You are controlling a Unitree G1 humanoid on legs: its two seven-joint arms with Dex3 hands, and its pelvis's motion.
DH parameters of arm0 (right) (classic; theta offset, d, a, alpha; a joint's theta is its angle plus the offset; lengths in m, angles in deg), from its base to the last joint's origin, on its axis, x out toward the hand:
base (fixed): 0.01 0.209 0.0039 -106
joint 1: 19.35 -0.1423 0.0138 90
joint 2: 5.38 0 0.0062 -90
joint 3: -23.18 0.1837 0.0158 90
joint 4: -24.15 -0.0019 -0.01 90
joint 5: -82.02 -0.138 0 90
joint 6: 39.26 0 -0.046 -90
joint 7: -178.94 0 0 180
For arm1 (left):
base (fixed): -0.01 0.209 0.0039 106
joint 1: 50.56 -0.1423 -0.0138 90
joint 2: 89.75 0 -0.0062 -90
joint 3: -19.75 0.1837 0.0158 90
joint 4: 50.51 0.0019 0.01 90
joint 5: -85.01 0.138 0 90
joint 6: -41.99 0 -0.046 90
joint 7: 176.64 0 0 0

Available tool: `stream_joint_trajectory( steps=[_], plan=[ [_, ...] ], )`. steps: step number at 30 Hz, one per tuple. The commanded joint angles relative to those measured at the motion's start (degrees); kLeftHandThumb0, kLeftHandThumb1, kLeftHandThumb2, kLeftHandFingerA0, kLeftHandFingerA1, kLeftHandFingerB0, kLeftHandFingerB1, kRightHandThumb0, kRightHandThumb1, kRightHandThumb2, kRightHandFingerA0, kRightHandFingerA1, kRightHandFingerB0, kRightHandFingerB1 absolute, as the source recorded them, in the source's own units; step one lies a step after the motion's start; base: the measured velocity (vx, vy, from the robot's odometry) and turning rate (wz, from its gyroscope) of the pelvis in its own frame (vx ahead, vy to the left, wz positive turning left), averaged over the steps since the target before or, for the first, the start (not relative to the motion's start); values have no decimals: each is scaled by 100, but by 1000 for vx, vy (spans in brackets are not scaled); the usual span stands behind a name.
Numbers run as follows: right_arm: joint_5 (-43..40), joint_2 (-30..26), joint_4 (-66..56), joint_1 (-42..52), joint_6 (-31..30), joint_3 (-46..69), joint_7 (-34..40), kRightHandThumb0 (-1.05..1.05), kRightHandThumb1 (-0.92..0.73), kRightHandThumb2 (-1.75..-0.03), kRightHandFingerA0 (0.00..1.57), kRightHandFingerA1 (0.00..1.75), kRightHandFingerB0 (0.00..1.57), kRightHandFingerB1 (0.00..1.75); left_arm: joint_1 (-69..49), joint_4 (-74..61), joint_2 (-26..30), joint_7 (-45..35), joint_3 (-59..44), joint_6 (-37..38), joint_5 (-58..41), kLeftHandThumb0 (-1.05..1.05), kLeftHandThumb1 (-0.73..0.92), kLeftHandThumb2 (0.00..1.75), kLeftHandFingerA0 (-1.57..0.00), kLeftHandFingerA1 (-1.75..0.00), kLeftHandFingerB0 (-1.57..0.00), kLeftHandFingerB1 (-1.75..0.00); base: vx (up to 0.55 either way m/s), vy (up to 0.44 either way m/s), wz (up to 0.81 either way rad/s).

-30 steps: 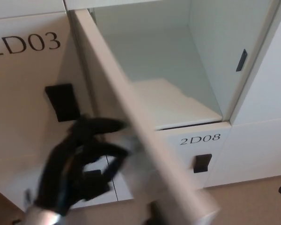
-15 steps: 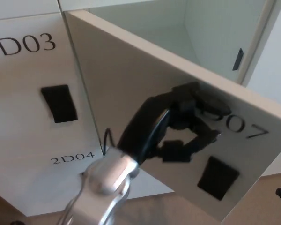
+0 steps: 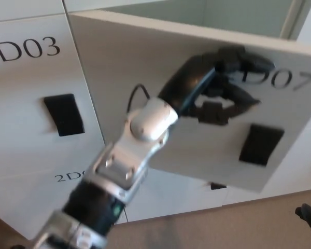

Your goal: The robot walks towards an open cabinet and lifts its left hand to push the door towards the right to close it.

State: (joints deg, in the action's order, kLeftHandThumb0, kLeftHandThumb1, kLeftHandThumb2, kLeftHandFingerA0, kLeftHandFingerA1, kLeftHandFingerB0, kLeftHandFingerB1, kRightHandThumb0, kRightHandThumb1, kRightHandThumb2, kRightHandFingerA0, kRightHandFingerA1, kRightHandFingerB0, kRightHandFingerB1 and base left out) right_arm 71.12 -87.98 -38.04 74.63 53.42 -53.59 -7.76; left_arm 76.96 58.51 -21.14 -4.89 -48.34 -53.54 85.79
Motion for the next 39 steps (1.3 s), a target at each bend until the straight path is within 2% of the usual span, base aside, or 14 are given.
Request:
stream_joint_trajectory(
  steps=[1, 2, 3, 4, 5, 13, 21, 27, 29, 32, 34, 36, 38, 39],
  plan=[
    [155, -60, -435, 174, -72, -118, -23, -22, -57, -56, 70, 52, 35, 36, 2289, 3271, 1194, 752, -1232, -712, 69, -35, 64, 59, -58, -95, -37, -36, 0, 0, 0],
    [155, -60, -435, 174, -72, -118, -23, -22, -57, -56, 70, 52, 35, 36, 2289, 3271, 1194, 752, -1232, -712, 69, -35, 64, 59, -58, -95, -37, -36, 0, 0, 0],
    [145, -72, -469, 166, -79, -130, -46, -24, -55, -56, 76, 56, 34, 36, 2311, 3363, 1449, 717, -1367, -683, -4, -38, 62, 58, -53, -58, -37, -35, 0, 0, 0],
    [145, -72, -469, 166, -79, -130, -46, -24, -55, -56, 76, 56, 34, 36, 2311, 3363, 1449, 717, -1367, -683, -4, -38, 62, 58, -53, -58, -37, -35, 0, 0, 0],
    [153, -82, -510, 153, -88, -154, -56, -24, -56, -56, 75, 55, 36, 37, 2301, 3471, 1791, 662, -1463, -582, -16, -39, 65, 59, -48, -42, -35, -34, 0, 0, 0],
    [149, -89, -614, 192, -152, -195, -31, -24, -54, -56, 74, 56, 36, 37, 2210, 4050, 2735, 516, -1673, -157, -21, -41, 64, 59, -52, -41, -34, -32, 0, 0, 0],
    [141, -144, -605, 161, -193, -186, -59, -23, -54, -56, 74, 57, 35, 36, 2162, 4380, 2966, 476, -1786, 93, -106, -41, 61, 59, -47, -39, -33, -32, 0, 0, -8],
    [145, -151, -567, 209, -146, -168, -69, -23, -55, -56, 73, 56, 35, 37, 2018, 4071, 2794, 228, -1781, 252, -102, -43, 60, 58, -49, -38, -35, -32, -57, -10, -15],
    [123, -135, -609, 252, -169, -149, -58, -22, -55, -56, 75, 56, 36, 37, 1897, 3847, 2643, -52, -1838, 374, -209, -43, 61, 59, -43, -38, -33, -33, -59, -2, -14],
    [154, -128, -648, 279, -200, -155, -13, -23, -55, -56, 75, 55, 36, 36, 1603, 3232, 2474, -327, -1784, 478, -148, -45, 61, 58, -47, -38, -37, -33, -51, 1, -15],
    [149, -152, -645, 289, -193, -126, -17, -21, -57, -56, 74, 54, 36, 36, 1022, 2049, 2379, -546, -1481, 620, 106, -45, 62, 58, -53, -41, -45, -36, -37, -1, -16],
    [136, -207, -671, 269, -203, -90, -46, -21, -57, -56, 74, 55, 35, 36, -159, -412, 2403, -1188, -1127, 311, -130, -39, 63, 58, -55, -42, -48, -39, -13, 0, -13],
    [134, -224, -685, 259, -210, -79, -58, -21, -57, -56, 74, 55, 35, 36, -578, -1295, 2429, -1427, -1034, 127, -270, -39, 63, 58, -55, -42, -48, -39, 0, 0, 0],
    [116, -236, -702, 209, -228, -65, -63, -21, -56, -56, 75, 55, 36, 36, -867, -1925, 2546, -1555, -885, 120, -336, -46, 63, 59, -64, -41, -55, -39, 0, 0, 0]
  ],
)
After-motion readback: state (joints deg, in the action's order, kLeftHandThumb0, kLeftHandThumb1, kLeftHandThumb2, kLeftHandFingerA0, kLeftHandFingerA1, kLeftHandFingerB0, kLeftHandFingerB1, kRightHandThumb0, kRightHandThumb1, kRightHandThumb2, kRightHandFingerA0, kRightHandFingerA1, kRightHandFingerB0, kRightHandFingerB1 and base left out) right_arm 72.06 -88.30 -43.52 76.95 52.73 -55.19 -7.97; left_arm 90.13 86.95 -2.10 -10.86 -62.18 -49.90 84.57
